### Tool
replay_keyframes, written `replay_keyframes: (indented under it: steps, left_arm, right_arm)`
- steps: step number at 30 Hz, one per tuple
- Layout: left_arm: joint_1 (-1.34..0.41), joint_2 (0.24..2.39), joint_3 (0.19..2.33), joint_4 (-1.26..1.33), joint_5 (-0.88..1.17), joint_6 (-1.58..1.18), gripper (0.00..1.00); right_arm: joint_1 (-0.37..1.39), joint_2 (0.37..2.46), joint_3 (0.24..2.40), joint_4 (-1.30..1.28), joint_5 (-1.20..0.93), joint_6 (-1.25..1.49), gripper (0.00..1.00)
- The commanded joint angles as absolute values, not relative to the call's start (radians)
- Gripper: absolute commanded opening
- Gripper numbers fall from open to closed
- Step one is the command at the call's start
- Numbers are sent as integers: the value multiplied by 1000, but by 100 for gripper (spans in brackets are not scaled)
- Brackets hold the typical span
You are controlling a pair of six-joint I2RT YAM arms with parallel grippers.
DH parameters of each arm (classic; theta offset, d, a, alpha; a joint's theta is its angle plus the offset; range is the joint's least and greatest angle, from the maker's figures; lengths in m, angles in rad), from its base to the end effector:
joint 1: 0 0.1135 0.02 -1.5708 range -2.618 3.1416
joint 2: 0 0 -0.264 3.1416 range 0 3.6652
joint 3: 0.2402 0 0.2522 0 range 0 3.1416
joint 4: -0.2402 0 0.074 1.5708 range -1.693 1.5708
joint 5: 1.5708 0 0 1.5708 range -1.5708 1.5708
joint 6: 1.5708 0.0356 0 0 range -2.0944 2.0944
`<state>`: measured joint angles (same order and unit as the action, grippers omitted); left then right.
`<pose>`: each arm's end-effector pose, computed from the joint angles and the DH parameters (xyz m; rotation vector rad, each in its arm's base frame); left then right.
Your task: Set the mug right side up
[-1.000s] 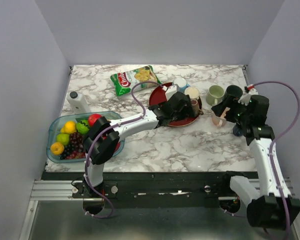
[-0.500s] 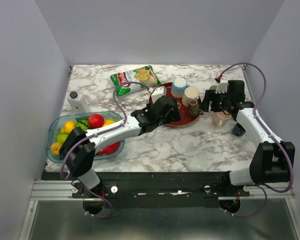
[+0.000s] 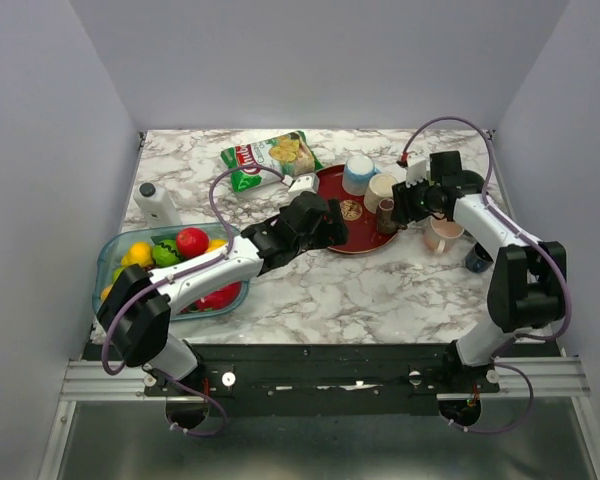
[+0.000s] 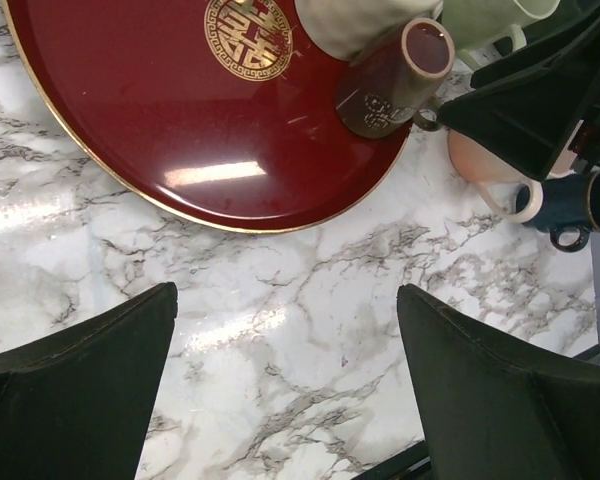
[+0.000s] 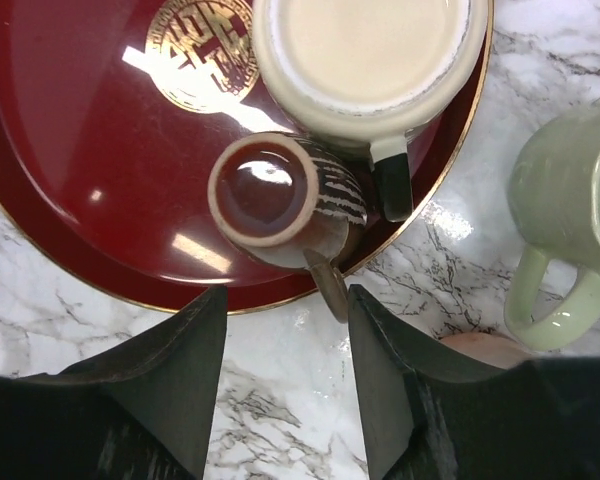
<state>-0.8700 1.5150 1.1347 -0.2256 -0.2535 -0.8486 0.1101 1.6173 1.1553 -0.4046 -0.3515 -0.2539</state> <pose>0.2287 -0.2573 0.2801 -0.1254 2.2398 -0.7016 0.3444 0.0504 0.2399 -0.5868 2.3256 0.3607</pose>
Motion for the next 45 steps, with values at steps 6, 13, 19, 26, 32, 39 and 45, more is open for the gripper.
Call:
replay_keyframes:
  steps: [6,13,19,26,32,39,45]
  left_arm:
    - [-813,1459,1052,-173,-167,-836,99]
    - [-779,1447,1019,-147,-132,-847,99]
    - [-769,1436,1020,-144,-123,-839,99]
    - [-758,1431,1003,-138,-117,-839,99]
    - [-752,1424,985,-127,-107,-844,99]
    - [-752,1401,968,-121,-103,-847,99]
    - [-752,1336,925,-107,-92,-850,99]
  right_arm:
    - [129,1701,1235,-532,-314,-399,52]
    - [160,1773,1276,-580,-310,-434,52]
    - [186,1816,1310,-583,-278,-431,52]
    - [201,1816,1309,-571,-226,-417,33]
    - [206,1801,1299,-563,-187,-410,4]
    - [204,1758,1289,-554,-245,-350,1]
    - [204,1635,1224,-450,-466,-158,1]
